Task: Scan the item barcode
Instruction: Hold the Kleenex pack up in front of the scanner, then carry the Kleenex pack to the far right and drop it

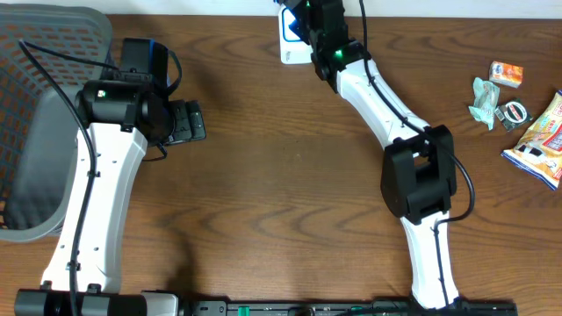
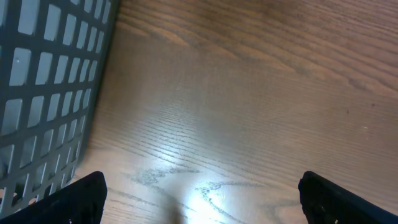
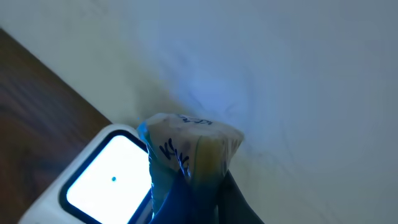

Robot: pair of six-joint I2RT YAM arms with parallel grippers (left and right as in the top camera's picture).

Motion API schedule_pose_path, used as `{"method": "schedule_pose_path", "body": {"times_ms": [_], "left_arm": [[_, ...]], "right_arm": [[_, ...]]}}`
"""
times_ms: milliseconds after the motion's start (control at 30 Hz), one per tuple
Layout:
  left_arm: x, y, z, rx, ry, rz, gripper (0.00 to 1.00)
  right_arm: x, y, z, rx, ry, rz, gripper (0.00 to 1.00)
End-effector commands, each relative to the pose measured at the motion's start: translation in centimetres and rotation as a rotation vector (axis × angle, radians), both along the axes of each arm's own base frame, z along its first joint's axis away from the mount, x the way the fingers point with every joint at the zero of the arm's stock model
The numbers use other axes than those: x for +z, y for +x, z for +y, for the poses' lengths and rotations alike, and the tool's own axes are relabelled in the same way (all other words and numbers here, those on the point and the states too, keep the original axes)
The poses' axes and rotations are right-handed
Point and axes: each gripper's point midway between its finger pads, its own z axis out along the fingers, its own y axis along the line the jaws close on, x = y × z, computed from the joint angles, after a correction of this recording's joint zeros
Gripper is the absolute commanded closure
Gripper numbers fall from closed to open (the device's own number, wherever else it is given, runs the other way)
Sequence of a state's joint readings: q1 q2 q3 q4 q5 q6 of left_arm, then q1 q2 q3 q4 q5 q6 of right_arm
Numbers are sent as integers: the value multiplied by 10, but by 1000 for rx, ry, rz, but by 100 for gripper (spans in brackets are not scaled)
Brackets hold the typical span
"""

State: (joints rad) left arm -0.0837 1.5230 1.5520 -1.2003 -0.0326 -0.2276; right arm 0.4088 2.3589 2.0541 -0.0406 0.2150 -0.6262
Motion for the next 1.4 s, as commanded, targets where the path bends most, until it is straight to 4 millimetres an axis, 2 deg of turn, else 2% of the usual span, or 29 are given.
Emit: {"method": "schedule_pose_path", "body": {"times_ms": [0,167,467,567,700,767,800,833,900,933,967,1033,1133,1167,1267,1367], "left_arm": [[-1,-1,3,-5,14,7,2],[-1,-1,3,-5,14,7,2],[-1,-1,3,-5,14,7,2],[-1,-1,3,-5,14,7,2],[-1,-1,3,-5,14,7,2],[-1,-1,3,-5,14,7,3],[-1,-1,3,-5,14,7,2],[-1,-1,3,-5,14,7,2],[-1,-1,3,-5,14,7,2],[-1,-1,3,-5,14,7,2],[-1,-1,3,-5,14,7,2],[-1,-1,3,-5,14,7,2],[-1,-1,3,-5,14,7,2],[-1,-1,3,-5,14,7,2],[-1,-1,3,-5,14,7,2],[-1,-1,3,-5,14,7,3]], "right_arm": [[-29,7,5,41,-63,14,99],[-53,10,8,82,-164,15,99],[-52,10,6,69,-163,14,99],[-42,11,3,48,-132,5,99],[-6,10,-11,1,-42,-20,99],[18,9,-28,-30,-9,-29,99],[29,7,-38,-48,4,-29,99],[46,5,-59,-83,17,-24,99],[58,1,-86,-122,16,-5,99],[62,-4,-119,-174,2,37,99],[62,-7,-141,-224,3,64,99],[54,-15,-187,-346,10,123,99],[32,-33,-261,-558,12,230,99],[11,-52,-306,-671,18,326,99],[-12,-82,-362,-828,90,433,99],[-24,-110,-413,-1012,221,473,99]]}}
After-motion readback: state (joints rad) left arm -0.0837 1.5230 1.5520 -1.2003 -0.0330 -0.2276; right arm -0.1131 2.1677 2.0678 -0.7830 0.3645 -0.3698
